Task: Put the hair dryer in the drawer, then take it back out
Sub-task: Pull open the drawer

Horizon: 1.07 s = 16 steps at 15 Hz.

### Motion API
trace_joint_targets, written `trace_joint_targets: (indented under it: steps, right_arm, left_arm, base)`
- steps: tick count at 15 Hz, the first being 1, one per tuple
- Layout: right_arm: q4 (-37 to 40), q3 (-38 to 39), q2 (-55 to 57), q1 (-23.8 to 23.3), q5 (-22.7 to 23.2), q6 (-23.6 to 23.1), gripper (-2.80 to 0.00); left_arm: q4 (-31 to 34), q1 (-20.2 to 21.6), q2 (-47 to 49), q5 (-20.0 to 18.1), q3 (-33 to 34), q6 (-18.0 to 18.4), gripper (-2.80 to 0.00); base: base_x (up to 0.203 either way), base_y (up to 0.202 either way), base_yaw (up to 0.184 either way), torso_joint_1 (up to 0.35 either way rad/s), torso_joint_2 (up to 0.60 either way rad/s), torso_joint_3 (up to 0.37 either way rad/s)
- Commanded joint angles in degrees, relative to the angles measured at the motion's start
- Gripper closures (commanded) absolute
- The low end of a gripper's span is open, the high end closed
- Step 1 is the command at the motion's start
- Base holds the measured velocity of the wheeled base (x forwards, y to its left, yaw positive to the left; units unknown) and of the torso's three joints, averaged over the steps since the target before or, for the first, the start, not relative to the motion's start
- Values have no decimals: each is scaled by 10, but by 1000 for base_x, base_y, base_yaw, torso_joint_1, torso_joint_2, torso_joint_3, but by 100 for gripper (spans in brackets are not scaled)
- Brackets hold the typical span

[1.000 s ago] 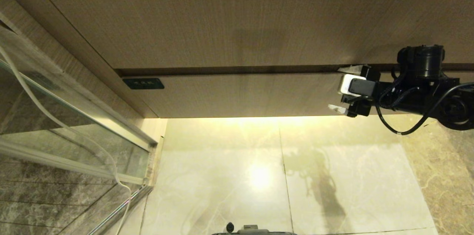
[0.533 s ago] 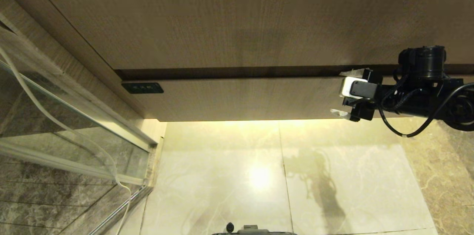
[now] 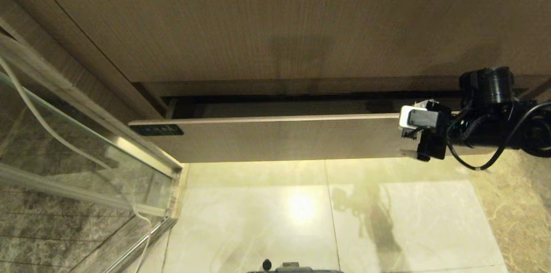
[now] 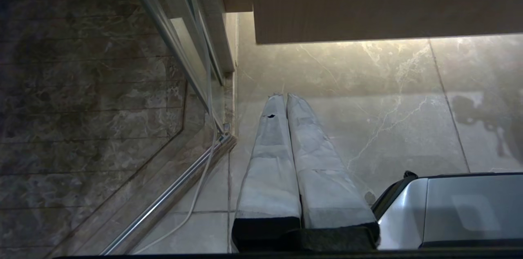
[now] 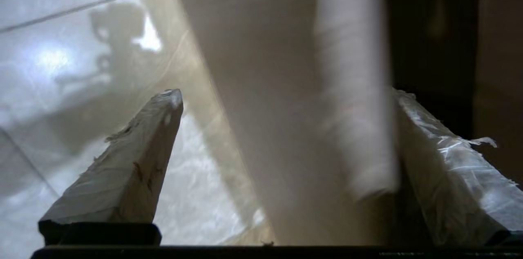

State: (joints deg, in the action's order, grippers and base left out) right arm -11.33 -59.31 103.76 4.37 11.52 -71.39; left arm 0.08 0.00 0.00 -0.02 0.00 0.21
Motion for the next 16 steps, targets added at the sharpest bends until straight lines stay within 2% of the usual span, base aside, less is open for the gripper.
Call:
trace_joint_targets:
  steps: [1,5,8,16]
  right_arm:
    - [-16,-2,3,1,5,-5,-280]
    - [30,5,-12,0,10,-3,-280]
    - [31,22,-34,-7,14,-3,-280]
    - [15,-6,-75,-8,15,-5,-280]
  left_arm:
    - [0,0,0,0,0,0,0]
    - [0,0,0,0,1,0,0]
    - [0,0,0,0,0,0,0]
    - [0,0,-1,0,0,1,0]
  base:
    - [0,0,0,0,0,0]
    - [0,0,0,0,0,0]
    - [0,0,0,0,0,0]
    - [0,0,0,0,0,0]
